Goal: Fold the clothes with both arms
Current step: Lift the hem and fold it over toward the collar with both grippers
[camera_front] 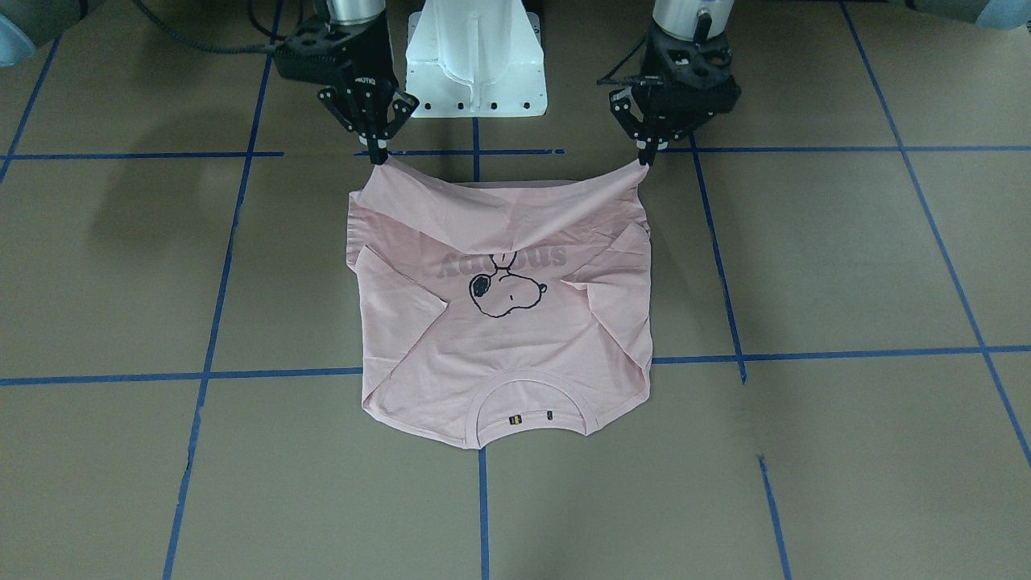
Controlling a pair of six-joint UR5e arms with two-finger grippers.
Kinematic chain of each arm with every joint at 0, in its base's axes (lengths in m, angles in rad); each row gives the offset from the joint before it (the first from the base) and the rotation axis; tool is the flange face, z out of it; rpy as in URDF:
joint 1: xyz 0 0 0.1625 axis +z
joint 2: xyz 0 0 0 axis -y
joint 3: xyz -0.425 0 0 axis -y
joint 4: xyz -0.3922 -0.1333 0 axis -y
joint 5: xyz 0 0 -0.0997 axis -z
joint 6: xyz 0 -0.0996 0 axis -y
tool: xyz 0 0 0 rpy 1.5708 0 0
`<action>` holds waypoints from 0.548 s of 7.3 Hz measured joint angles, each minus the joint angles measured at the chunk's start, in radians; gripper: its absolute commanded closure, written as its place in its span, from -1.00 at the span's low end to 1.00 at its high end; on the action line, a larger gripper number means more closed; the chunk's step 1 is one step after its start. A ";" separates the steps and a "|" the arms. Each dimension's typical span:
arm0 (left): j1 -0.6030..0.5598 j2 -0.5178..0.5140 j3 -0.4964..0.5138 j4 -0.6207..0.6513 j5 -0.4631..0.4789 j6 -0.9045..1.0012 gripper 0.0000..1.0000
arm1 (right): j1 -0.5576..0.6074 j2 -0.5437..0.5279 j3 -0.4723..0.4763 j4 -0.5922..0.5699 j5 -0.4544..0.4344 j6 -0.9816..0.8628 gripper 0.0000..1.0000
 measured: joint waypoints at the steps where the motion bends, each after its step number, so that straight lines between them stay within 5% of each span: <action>1: -0.039 -0.013 0.066 -0.038 0.000 0.033 1.00 | 0.052 0.026 -0.072 0.040 0.013 -0.034 1.00; 3: -0.102 -0.045 0.261 -0.182 0.003 0.082 1.00 | 0.154 0.106 -0.288 0.147 0.055 -0.101 1.00; 4: -0.126 -0.070 0.390 -0.283 0.004 0.102 0.48 | 0.204 0.154 -0.451 0.252 0.080 -0.142 1.00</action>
